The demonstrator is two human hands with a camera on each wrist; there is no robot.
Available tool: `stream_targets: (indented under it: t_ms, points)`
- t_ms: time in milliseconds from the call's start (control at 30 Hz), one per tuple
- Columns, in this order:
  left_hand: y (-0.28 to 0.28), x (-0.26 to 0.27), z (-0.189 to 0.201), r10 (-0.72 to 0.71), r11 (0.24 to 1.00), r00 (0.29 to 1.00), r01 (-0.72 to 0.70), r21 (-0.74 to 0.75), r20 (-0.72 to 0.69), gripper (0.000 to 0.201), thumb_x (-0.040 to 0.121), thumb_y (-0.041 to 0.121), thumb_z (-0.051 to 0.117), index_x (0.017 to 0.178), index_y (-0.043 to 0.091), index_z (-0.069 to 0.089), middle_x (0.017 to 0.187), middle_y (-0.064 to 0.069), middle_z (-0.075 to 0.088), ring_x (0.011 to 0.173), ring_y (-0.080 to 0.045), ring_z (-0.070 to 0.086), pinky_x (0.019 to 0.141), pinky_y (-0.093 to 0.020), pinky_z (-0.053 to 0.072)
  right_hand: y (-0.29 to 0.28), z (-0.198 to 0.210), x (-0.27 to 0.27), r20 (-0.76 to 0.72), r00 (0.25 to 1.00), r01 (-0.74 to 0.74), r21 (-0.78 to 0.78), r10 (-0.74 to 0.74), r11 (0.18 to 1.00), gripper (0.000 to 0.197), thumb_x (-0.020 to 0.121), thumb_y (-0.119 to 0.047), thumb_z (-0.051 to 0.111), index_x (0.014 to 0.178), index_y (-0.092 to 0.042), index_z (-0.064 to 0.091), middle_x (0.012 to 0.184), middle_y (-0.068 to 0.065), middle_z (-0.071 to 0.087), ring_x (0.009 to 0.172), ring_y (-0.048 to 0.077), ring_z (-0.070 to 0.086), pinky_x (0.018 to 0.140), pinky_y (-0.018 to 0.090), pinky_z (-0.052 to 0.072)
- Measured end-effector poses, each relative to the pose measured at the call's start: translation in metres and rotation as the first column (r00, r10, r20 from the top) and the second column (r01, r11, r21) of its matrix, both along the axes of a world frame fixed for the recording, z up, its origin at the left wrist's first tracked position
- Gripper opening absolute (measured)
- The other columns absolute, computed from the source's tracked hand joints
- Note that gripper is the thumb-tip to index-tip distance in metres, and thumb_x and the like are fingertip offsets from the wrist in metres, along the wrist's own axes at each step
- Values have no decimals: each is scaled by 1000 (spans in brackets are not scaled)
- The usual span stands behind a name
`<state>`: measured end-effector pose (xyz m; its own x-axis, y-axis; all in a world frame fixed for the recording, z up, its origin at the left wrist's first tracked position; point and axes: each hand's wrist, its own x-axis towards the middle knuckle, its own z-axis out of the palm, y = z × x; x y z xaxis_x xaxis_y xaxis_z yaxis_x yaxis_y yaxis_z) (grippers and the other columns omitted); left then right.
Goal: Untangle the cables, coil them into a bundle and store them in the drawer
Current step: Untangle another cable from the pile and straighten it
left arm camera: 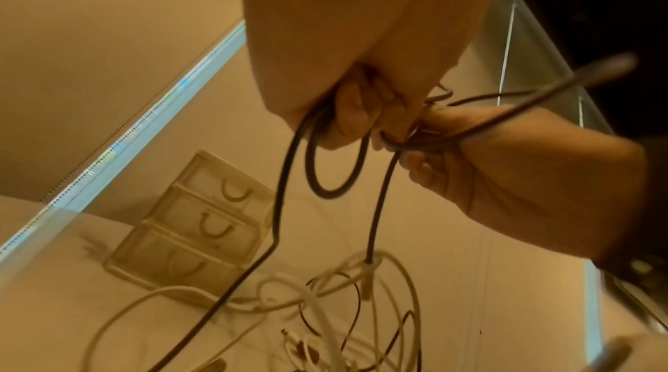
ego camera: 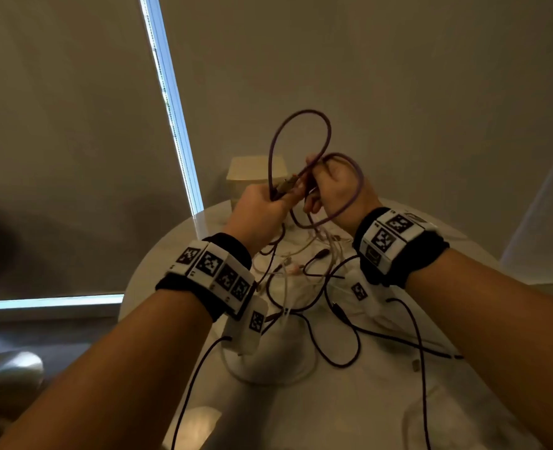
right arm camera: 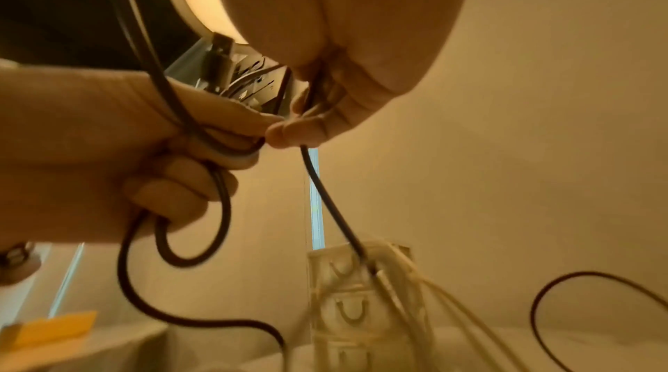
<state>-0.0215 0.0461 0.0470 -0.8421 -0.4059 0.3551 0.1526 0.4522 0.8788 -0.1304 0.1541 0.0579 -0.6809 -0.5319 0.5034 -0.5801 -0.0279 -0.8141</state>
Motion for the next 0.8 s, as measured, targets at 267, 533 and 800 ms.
stream_targets:
  t_ms: [267, 533, 800]
  points:
    - [0, -8, -6, -88, 990, 983, 69, 120, 160, 33, 102, 33, 59, 106, 0, 64, 65, -1, 41, 52, -13, 34, 51, -30, 30, 9, 1, 0, 58, 998, 3, -70, 1, 998, 40, 106, -34, 39, 107, -14, 74, 75, 12, 65, 50, 4, 54, 50, 18, 45]
    - [-19, -1, -11, 100, 966, 988, -125, 226, 120, 24, 98, 33, 66, 97, 10, 71, 55, 9, 46, 48, -8, 36, 45, -22, 33, 14, -17, 0, -31, 999, 10, 64, -8, 998, 27, 106, -21, 39, 87, -17, 58, 78, 4, 61, 70, 30, 60, 78, 46, 53]
    - [-55, 11, 2, 229, 938, 973, -224, 264, 13, 22, 98, 36, 64, 101, 15, 68, 68, 6, 47, 50, -8, 38, 47, -23, 33, 48, -14, -12, -329, 844, 529, 634, -423, 563, 55, 95, -43, 36, 147, -25, 42, 147, 19, 32, 135, 39, 30, 111, 49, 29]
